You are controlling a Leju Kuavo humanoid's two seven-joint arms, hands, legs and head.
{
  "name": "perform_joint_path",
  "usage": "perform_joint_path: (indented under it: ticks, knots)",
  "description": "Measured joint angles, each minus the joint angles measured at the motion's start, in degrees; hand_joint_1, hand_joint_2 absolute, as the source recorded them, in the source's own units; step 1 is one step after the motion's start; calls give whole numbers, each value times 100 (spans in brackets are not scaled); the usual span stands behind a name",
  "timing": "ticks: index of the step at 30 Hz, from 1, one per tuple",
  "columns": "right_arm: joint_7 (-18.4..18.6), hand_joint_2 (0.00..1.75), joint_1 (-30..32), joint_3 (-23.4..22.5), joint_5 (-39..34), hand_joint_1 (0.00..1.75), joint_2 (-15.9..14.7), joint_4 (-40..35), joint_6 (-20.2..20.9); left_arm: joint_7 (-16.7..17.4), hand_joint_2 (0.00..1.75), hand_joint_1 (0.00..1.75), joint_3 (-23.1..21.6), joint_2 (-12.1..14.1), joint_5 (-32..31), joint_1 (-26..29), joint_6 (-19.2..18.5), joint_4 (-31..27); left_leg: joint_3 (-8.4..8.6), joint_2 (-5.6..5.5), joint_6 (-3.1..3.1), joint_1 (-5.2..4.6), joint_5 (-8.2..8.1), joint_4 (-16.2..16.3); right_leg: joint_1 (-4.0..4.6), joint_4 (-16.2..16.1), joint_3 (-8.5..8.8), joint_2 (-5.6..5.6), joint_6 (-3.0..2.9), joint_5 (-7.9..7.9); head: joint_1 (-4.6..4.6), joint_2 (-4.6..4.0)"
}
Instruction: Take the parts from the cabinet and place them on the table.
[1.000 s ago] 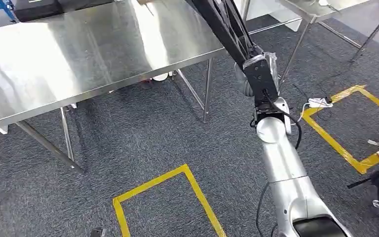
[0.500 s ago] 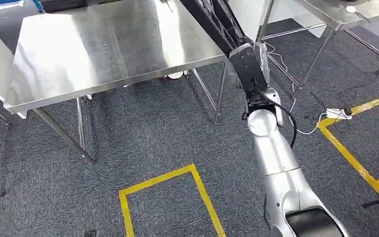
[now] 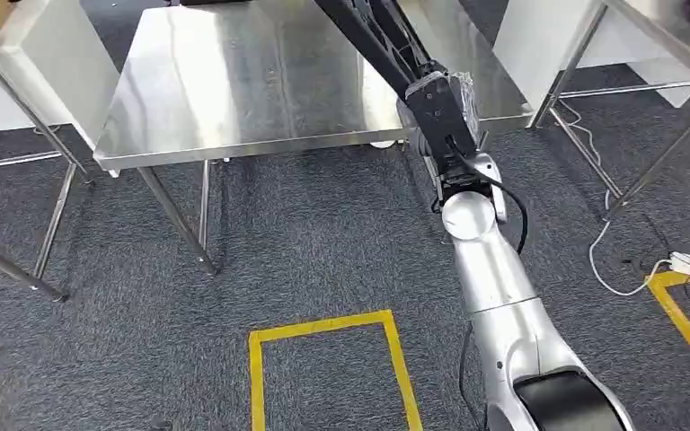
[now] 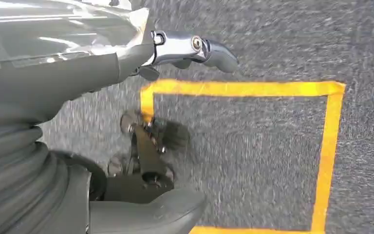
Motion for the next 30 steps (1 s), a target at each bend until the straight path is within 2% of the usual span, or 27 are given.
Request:
perform_joint_path:
  ticks: [2,3,4,5,6,7,8,9,10,11,12,13,14,15,17,18,19,23,30]
  knots:
    - [-112,175,3,-20,-133,175,-42,35,-33,83,175,0,13,0,-77,32,-87,0,-3,-65,-73,45,21,-32,65,-2,-1,-60,-84,1,20,0]
    - [-192,175,9,-35,-187,175,-68,37,-55,122,175,0,13,21,-135,36,-109,-2,-22,-80,-103,35,9,-17,-42,-42,38,-114,-132,26,15,0]
    - [-247,175,17,-48,-223,175,-87,37,-68,170,175,0,7,11,-218,38,-133,0,-53,260,-133,4,-54,74,-32,-55,70,-132,-154,32,9,0]
    - [-275,175,30,-57,-245,175,-124,35,-89,227,175,0,-9,11,-303,22,-155,0,-154,508,-168,8,-216,322,-26,-55,83,-167,-216,27,-68,0]
    - [-295,175,72,-74,-260,175,-184,24,-98,287,175,0,-42,11,-387,-7,-161,0,-370,636,-199,42,-441,778,-9,-55,102,-206,-237,13,-66,0]
    - [-295,175,126,-104,-262,175,-251,11,-105,312,175,0,-78,11,-447,-23,-168,0,-599,681,-219,62,-627,1232,2,-55,112,-251,-248,1,-61,0]
    - [-291,175,180,-133,-262,175,-301,4,-105,354,175,0,-120,9,-474,-32,-194,0,-790,699,-235,74,-736,1589,5,-53,116,-286,-255,-9,-68,0]
    - [-284,175,256,-162,-262,175,-349,-13,-105,393,175,0,-146,9,-498,-32,-240,0,-907,709,-247,94,-734,1768,3,-53,120,-314,-258,-14,-70,0]
    - [-275,175,324,-179,-262,175,-391,-52,-105,424,175,0,-160,9,-520,-32,-283,0,-857,710,-254,113,-595,1625,-4,-52,122,-326,-257,-18,-66,0]
    - [-269,175,373,-194,-256,175,-424,-89,-105,448,175,0,-179,11,-557,-37,-306,0,-681,715,-254,125,-377,1259,-9,-51,129,-331,-254,-30,-74,0]
    - [-253,175,403,-206,-249,175,-466,-123,-105,466,175,0,-219,13,-599,-47,-330,0,-382,727,-237,129,-107,684,-14,-52,147,-335,-236,-44,-66,0]
    - [-240,175,412,-216,-245,175,-503,-153,-105,472,175,0,-258,17,-634,-61,-349,-2,-119,778,-207,127,76,208,-13,-52,162,-337,-209,-63,-74,0]
    - [-238,175,414,-243,-249,175,-553,-179,-103,477,175,0,-293,18,-649,-93,-365,0,-20,814,-186,82,-23,35,46,-49,147,-342,-172,-82,-81,0]
    - [-238,175,419,-269,-258,175,-605,-193,-92,476,175,0,-300,18,-654,-108,-376,-2,-35,776,-154,76,-13,29,55,-57,142,-351,-153,-87,-66,0]
    - [-236,175,463,-317,-282,175,-706,-210,-68,481,175,0,-321,13,-658,-114,-408,-2,-17,764,-164,60,9,9,125,-48,151,-363,-149,-111,-50,0]
    - [-236,175,477,-332,-284,175,-748,-214,-59,483,175,0,-341,13,-660,-115,-411,-2,-19,739,-160,34,11,9,88,-53,153,-377,-143,-112,-55,0]
    - [-236,175,484,-339,-284,175,-774,-214,-52,483,175,0,-356,13,-662,-114,-413,-2,-24,729,-147,3,8,15,89,-62,160,-389,-121,-102,-50,0]
    - [-236,175,497,-374,-284,175,-850,-232,-44,485,175,0,-400,22,-662,-118,-415,-2,-24,708,-82,-17,-3,15,68,-113,191,-412,-95,-97,-44,0]
    - [-236,175,502,-380,-282,175,-898,-245,-35,492,175,0,-418,24,-697,-119,-435,-2,-24,708,-52,-24,2,16,63,-133,198,-414,-62,-78,-48,0]
